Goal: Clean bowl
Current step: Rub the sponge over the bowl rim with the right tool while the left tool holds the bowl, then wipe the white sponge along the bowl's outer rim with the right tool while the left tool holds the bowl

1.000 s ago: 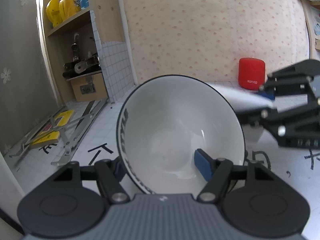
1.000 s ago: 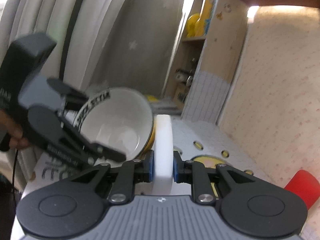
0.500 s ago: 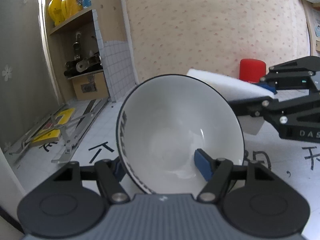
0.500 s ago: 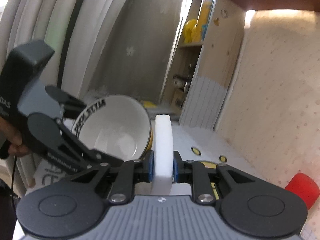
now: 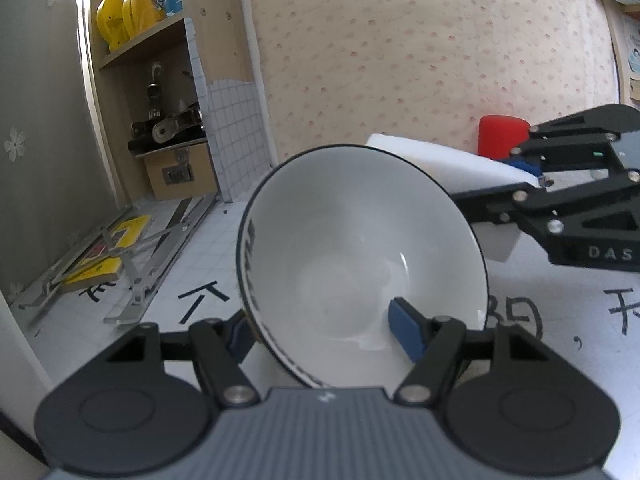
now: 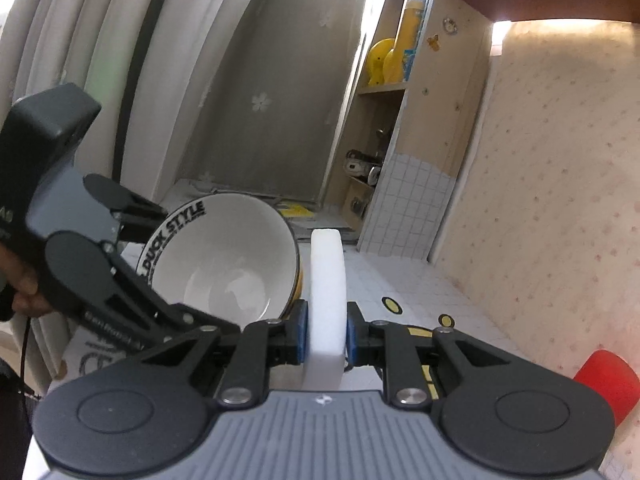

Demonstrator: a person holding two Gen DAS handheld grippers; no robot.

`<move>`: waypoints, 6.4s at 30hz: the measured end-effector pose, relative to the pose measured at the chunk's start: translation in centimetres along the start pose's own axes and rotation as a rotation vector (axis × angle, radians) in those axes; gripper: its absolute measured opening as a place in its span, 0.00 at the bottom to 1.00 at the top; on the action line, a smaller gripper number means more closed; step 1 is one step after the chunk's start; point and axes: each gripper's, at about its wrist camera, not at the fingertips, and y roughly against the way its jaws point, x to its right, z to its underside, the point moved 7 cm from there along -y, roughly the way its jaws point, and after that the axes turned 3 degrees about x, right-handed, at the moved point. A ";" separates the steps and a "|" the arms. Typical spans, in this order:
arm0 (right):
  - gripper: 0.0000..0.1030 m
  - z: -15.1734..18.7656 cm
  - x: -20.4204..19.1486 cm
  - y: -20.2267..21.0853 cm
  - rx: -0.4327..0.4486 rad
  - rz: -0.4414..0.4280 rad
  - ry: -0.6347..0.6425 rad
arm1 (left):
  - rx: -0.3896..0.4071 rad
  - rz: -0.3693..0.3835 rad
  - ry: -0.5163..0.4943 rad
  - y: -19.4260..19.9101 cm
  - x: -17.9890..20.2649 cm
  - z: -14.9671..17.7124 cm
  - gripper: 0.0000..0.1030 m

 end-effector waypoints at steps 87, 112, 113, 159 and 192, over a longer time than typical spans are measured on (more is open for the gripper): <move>0.18 -0.7 -0.8 -1.0 0.018 -0.040 0.002 | 0.004 -0.055 0.008 0.0 -0.7 -0.4 0.62; 0.18 0.0 -1.6 -0.8 -0.002 -0.056 0.019 | 0.019 -0.076 0.025 0.4 -1.3 -0.6 0.62; 0.18 0.6 -2.0 -1.2 -0.037 -0.059 0.040 | 0.019 -0.076 0.026 0.4 -1.3 -0.6 0.62; 0.18 -0.1 -2.1 -0.9 -0.022 -0.053 0.041 | 0.023 -0.109 0.037 0.9 -1.9 0.1 0.61; 0.19 0.2 -2.8 -0.2 -0.034 -0.061 0.055 | 0.046 -0.125 0.043 1.0 -1.8 -0.4 0.63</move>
